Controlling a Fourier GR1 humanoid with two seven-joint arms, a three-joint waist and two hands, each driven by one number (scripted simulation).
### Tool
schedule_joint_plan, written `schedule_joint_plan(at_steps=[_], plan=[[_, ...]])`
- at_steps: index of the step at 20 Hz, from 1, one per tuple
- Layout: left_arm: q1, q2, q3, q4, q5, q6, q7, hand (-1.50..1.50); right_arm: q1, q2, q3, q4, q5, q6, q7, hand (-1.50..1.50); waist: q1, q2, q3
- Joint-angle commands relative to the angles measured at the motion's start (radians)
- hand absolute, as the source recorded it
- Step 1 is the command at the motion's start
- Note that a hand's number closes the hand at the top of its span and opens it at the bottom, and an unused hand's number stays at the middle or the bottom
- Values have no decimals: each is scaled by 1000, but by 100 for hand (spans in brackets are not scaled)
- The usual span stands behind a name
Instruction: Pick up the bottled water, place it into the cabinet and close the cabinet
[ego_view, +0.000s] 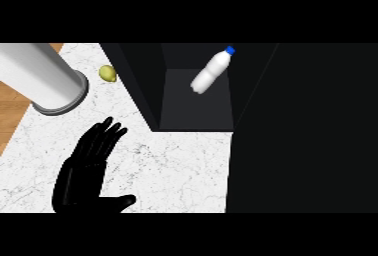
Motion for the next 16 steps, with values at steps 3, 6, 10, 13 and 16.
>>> schedule_joint_plan(at_steps=[3, 6, 10, 13, 16], plan=[[110, 72, 91, -78, 100, -59, 9, -150, -10, -59, 170, -212, 186, 50, 100, 150, -3, -6, -3], [166, 118, 133, -94, 131, -113, -6, -150, -84, -51, 229, -209, 200, 33, 157, 150, 21, -1, -6], [203, 136, 139, -114, 136, -119, -2, -150, -145, -74, 279, -222, 207, 32, 194, 150, 34, -8, -12], [232, 187, 199, -130, 175, -178, -8, -150, -143, -41, 370, -164, 178, -15, 229, 150, 43, 2, -10], [258, 218, 232, -135, 209, -216, 0, -150, -107, -19, 422, -135, 133, -62, 223, 150, 48, 3, -12]])
